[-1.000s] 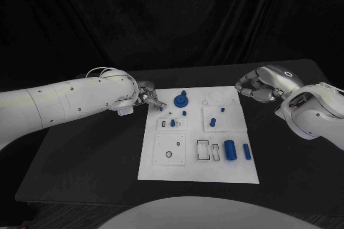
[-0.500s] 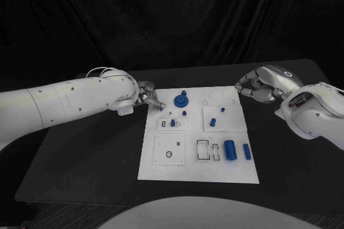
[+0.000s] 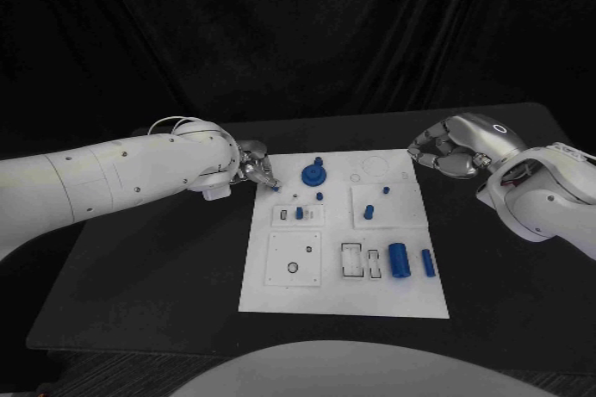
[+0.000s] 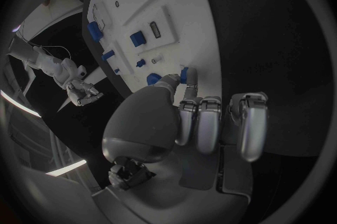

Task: Assemble the parts on the task board

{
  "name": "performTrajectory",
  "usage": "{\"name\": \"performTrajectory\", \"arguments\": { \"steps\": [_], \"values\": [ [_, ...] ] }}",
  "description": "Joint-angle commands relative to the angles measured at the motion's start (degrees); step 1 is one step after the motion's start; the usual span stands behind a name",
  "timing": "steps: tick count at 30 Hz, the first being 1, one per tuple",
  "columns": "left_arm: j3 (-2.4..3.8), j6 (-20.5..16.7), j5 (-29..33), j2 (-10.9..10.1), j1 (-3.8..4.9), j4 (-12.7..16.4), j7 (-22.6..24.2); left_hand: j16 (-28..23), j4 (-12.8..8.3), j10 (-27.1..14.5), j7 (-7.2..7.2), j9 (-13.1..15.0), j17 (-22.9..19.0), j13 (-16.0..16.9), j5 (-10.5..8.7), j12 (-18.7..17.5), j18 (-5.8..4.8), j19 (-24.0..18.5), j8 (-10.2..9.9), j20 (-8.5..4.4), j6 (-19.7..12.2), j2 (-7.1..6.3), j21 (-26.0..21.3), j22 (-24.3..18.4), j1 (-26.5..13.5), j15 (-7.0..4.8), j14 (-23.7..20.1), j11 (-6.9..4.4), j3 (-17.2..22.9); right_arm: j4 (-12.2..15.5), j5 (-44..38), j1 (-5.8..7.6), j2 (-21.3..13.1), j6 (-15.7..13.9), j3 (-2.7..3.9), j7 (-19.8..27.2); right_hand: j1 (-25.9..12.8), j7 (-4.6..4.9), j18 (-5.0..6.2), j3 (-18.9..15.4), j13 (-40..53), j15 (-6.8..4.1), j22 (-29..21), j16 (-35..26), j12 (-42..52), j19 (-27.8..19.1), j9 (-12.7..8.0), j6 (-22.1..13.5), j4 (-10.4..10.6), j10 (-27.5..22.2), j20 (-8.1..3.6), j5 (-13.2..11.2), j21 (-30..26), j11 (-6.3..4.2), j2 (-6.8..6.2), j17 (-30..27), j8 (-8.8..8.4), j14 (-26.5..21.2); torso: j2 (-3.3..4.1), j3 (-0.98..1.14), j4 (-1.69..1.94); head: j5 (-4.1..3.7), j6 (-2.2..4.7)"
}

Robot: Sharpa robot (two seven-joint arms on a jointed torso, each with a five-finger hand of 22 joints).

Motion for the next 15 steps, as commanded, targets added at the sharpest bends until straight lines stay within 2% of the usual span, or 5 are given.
{"name": "performTrajectory", "arguments": {
  "steps": [1, 2, 5, 11, 15],
  "values": [
    [-0.01, 0.8, -0.2, -0.1, -0.16, 0.1, 0.3, 0.2, -1.4, 5.9, -0.37, 1.5, 15.1, 15.2, -0.17, -0.2, 0.53, 2.1, -0.3, -0.23, 0.5, -3.30, -0.1, 13.3, -1.8, -0.18, 6.2, 0.07, 8.0, -0.1, 0.1, -0.17, 0.0, 0.2, 0.05, -1.0, 0.6, 0.15, 0.83, 0.2, 10.2, -0.36, 10.3, -0.2, -0.3, 0.9, 0.1, 0.1, -0.1, 4.1, -0.31, 0.4, -0.2, 0.18, 0.02, -0.1, -0.37, 1.0, -0.02, 0.02, -0.02, 0.03, 0.00],
    [-0.01, 0.8, -0.2, -0.1, -0.16, 0.1, 0.3, 0.2, -2.0, 5.9, -0.14, 1.9, 15.1, 15.2, 0.01, -0.2, 0.53, 2.1, -0.2, -0.24, 0.5, -4.20, -0.1, 13.4, -2.4, -0.23, 6.2, 0.08, 9.8, -0.1, 0.1, -0.18, 0.0, 0.2, 0.05, -1.0, 0.6, 0.15, 0.83, 0.2, 10.2, -0.36, 10.3, -0.2, -0.3, 0.9, 0.1, 0.1, -0.1, 4.1, -0.31, 0.4, -0.2, 0.18, 0.02, -0.1, -0.37, 1.0, -0.02, 0.04, -0.02, 0.06, 0.00],
    [-0.01, 0.9, -0.2, -0.1, -0.17, 0.2, 0.3, 0.2, -3.3, 5.9, -0.10, 3.0, 15.1, 15.2, -0.11, -0.2, 0.50, 2.2, 0.0, -0.14, 0.5, -5.54, 0.0, 13.4, -4.2, -0.27, 6.2, 0.16, 14.1, -0.1, 0.1, -0.20, 0.0, 0.3, 0.05, -1.0, 0.6, 0.16, 0.84, 0.2, 10.0, -0.37, 10.3, -0.2, -0.4, 0.9, 0.1, 0.1, -0.2, 4.1, -0.32, 0.4, -0.3, 0.18, 0.02, -0.1, -0.38, 1.0, 0.00, 0.02, 0.00, 0.14, 0.00],
    [0.00, 0.2, -0.2, -0.5, -0.17, 0.5, 0.2, 0.2, -4.6, 5.9, -0.13, 4.1, 15.1, 15.2, -0.20, -0.2, 0.47, 2.3, 0.3, -0.15, 0.5, -6.41, 0.1, 13.4, -6.1, -0.30, 6.2, 0.12, 17.3, -0.1, 0.1, -0.23, 0.0, 0.4, 0.05, -1.1, 0.6, 0.16, 0.84, 0.2, 10.0, -0.37, 10.3, -0.2, -0.4, 0.9, 0.1, 0.1, -0.2, 4.1, -0.32, 0.4, -0.3, 0.18, 0.02, -0.1, -0.38, 1.0, 0.01, 0.02, 0.02, 0.25, 0.00],
    [0.00, -1.0, -0.2, -1.6, -0.17, 1.9, 0.3, 0.2, -4.8, 5.9, -0.15, 4.5, 15.1, 15.2, -0.43, -0.2, 0.45, 2.4, 0.4, -0.17, 0.5, -6.70, 0.2, 13.4, -7.2, -0.33, 6.2, 0.09, 18.2, 0.0, 0.1, -0.23, -0.1, 0.5, 0.05, -1.2, 0.6, 0.16, 0.84, 0.2, 10.0, -0.37, 10.3, -0.2, -0.4, 0.9, 0.1, 0.1, -0.2, 4.1, -0.32, 0.4, -0.3, 0.18, 0.02, -0.1, -0.38, 1.0, 0.00, 0.00, 0.06, 0.20, 0.00]
  ]
}}
